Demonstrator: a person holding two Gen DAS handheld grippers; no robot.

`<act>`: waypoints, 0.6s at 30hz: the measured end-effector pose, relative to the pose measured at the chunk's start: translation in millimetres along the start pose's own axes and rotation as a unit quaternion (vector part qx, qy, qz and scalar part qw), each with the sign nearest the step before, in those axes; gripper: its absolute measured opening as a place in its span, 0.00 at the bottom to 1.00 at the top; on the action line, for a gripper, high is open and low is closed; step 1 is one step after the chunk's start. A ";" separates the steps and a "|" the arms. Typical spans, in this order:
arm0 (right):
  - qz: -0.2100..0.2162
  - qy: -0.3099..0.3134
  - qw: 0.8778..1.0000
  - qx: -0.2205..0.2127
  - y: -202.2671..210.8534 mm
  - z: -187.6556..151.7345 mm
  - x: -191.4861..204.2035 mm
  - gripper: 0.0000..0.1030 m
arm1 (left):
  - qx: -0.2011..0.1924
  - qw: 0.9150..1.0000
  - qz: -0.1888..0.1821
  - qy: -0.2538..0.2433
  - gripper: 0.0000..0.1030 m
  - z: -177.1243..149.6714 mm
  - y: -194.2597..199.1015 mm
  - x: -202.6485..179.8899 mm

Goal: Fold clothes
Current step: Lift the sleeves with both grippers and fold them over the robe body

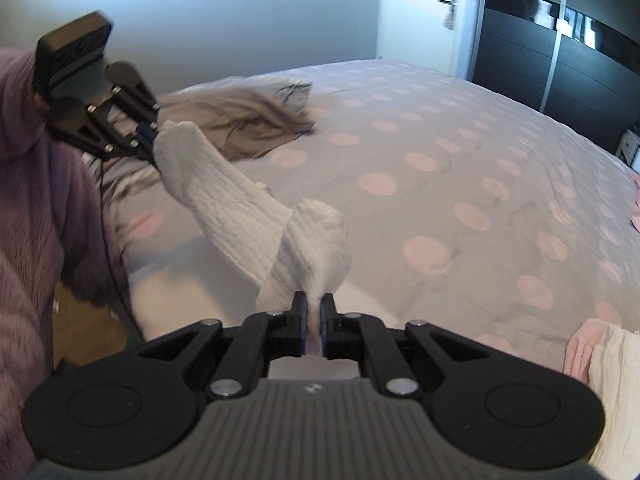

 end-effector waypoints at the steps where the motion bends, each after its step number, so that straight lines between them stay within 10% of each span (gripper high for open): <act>1: 0.000 0.017 1.000 0.001 -1.2 -4.7 6.5 0.07 | 0.013 1.000 0.000 -0.011 0.05 -4.6 -6.1 -4.5; 18: 0.008 0.196 0.979 0.047 -15.1 -54.4 76.2 0.19 | 0.099 0.984 -0.015 -0.147 0.10 -50.0 -54.7 -56.1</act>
Point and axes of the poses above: each gripper's, at about its wrist camera, not at the fingertips, and y roughly against the way its jaws point, x to its left, z to its top, the point moved 2 cm from there along -y, roughly the way its jaws point, and after that the axes turned 11 degrees about -z, right-handed, at the moved point
